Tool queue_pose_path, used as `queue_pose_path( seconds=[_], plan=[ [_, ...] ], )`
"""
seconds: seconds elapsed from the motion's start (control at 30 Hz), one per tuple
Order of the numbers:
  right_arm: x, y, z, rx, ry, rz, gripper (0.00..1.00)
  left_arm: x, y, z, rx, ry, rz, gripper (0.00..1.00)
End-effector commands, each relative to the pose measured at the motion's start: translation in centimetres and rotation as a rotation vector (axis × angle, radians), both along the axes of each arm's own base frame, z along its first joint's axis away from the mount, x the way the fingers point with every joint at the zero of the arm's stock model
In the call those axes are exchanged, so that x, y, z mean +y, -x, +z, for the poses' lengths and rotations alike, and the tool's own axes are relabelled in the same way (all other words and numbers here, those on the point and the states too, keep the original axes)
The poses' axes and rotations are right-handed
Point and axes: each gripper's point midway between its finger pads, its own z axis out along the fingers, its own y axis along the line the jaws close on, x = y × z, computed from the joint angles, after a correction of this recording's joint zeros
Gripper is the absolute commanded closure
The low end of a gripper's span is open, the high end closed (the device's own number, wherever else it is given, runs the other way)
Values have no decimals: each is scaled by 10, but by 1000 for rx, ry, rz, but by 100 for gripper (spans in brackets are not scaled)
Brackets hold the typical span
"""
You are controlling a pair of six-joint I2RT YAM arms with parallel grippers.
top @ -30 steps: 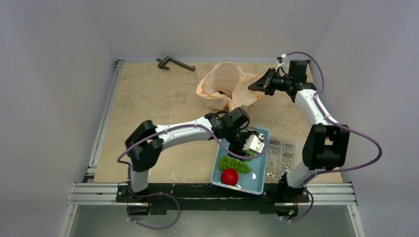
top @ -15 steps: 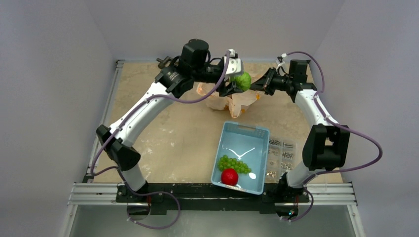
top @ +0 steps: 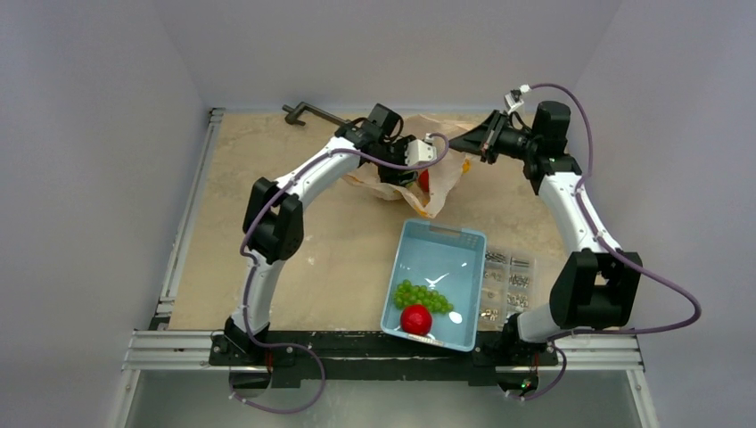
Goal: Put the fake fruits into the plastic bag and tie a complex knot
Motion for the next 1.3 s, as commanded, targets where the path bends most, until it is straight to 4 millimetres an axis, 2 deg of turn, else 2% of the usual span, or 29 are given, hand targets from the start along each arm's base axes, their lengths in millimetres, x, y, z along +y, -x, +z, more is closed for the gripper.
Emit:
queue_pose_path(
  seconds=[0.0,0.07,0.13,0.2,0.37,0.47,0.63,0.7,0.73,0.77,0.8,0.83,0.9,0.97,1.07,1.27],
  plan=[
    [6,6,31,-70,-73,23,100,23,-20,-3,-82,-40,-49,61],
    [5,2,25,-60,-70,13,100,32,-22,-18,-70,-69,-61,57],
    [4,-3,16,-49,-56,1,100,37,-20,-24,-51,-76,-64,41],
    [2,-9,3,-33,-30,-14,100,37,-12,-16,-30,-38,-85,25],
    [-2,-23,-25,2,4,-34,100,21,9,39,-55,122,-125,1],
    [-3,-30,-40,31,13,-43,100,12,14,86,-66,227,-102,0],
    [-4,-37,-50,54,19,-60,100,-1,30,176,-69,444,-64,0],
    [-5,-38,-51,54,20,-60,100,-3,43,204,-77,498,-85,0],
    [-4,-39,-50,49,21,-60,100,-1,56,216,-87,509,-113,0],
    [-5,-40,-50,49,23,-63,100,-1,72,219,-89,501,-159,1],
    [-5,-40,-49,47,23,-63,100,-1,95,217,-75,478,-220,2],
    [-5,-40,-49,47,24,-63,100,-2,128,203,-27,424,-301,4],
    [-5,-41,-49,44,23,-65,100,0,178,177,18,328,-425,9],
    [-5,-41,-49,44,20,-67,100,1,217,149,65,265,-503,14],
    [-5,-41,-48,40,18,-71,100,-8,249,112,75,210,-551,19],
    [-5,-36,-51,42,24,-62,100,-28,272,31,91,18,-601,29]
  ],
)
